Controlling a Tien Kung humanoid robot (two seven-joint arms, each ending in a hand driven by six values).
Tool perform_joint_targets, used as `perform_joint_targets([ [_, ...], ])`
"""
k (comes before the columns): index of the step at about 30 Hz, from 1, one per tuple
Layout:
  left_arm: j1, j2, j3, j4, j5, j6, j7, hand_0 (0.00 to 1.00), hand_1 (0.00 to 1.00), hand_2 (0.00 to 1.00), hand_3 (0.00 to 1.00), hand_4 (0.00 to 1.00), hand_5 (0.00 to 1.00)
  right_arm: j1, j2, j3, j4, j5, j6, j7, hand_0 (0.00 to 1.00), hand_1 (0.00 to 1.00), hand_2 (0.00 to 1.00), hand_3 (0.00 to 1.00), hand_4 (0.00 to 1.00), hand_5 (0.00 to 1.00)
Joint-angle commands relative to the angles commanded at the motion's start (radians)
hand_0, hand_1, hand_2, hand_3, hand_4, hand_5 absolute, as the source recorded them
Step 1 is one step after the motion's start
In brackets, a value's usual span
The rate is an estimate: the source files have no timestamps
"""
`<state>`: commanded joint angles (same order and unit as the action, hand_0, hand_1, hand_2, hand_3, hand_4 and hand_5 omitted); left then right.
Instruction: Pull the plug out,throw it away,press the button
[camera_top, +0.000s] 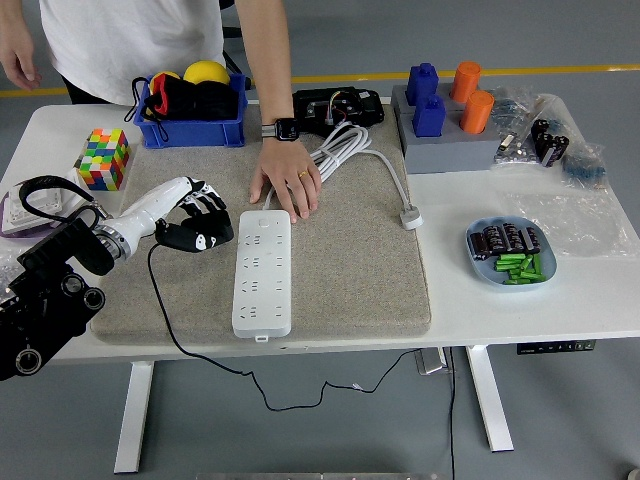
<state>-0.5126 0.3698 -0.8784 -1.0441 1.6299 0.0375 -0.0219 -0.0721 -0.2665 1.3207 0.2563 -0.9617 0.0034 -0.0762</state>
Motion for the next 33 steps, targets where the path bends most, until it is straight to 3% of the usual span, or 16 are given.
perform_joint_targets([
  [5,-0.018,-0.011,0.010,0.065,-0.019,0.002,-0.008,0.541,0.421,0.441,0.585,0.642,0.002,0.000,-0.001,-0.002,-0.001,0.000,0.000,0.000,0.725,0.680,0.660,0.655,0.750,0.610],
  [6,-0.019,-0.012,0.011,0.071,-0.023,0.001,-0.008,0.607,0.530,0.532,0.604,0.678,0.002,0.000,-0.001,-0.002,-0.001,0.000,0.000,0.000,0.725,0.680,0.660,0.655,0.750,0.610],
  [11,-0.029,-0.013,0.019,0.096,-0.032,-0.021,0.002,0.607,0.530,0.532,0.604,0.678,0.002,0.000,0.000,-0.003,-0.001,0.001,0.000,0.000,0.725,0.680,0.660,0.655,0.750,0.610],
  [12,-0.029,-0.013,0.020,0.100,-0.033,-0.026,0.004,0.680,0.660,0.618,0.667,0.761,0.002,0.000,0.000,-0.004,-0.001,0.001,0.000,0.000,0.725,0.680,0.660,0.654,0.750,0.609],
  [17,-0.028,-0.009,0.015,0.100,-0.037,-0.047,0.008,0.680,0.660,0.618,0.667,0.761,0.002,-0.001,-0.001,-0.004,-0.001,0.000,0.000,0.000,0.725,0.680,0.660,0.654,0.750,0.609],
  [18,-0.027,-0.008,0.012,0.098,-0.036,-0.048,0.007,0.804,0.853,0.846,0.842,0.884,0.002,-0.002,-0.001,-0.004,-0.001,0.001,0.000,0.000,0.726,0.680,0.660,0.655,0.750,0.610],
  [29,-0.015,0.003,-0.023,0.032,-0.029,-0.034,-0.002,0.820,0.866,0.881,0.880,0.917,0.002,-0.001,0.000,-0.003,0.000,0.000,0.000,0.000,0.725,0.680,0.660,0.654,0.751,0.610],
  [30,-0.015,0.005,-0.025,0.023,-0.028,-0.034,-0.001,0.808,0.828,0.824,0.867,0.909,0.002,-0.001,0.000,-0.003,-0.001,0.000,0.000,0.000,0.725,0.680,0.660,0.654,0.751,0.610],
  [33,-0.015,0.010,-0.024,-0.017,-0.033,-0.036,0.003,0.808,0.828,0.824,0.867,0.909,0.002,-0.001,-0.002,-0.006,-0.001,0.000,0.000,0.000,0.725,0.680,0.660,0.654,0.751,0.610],
])
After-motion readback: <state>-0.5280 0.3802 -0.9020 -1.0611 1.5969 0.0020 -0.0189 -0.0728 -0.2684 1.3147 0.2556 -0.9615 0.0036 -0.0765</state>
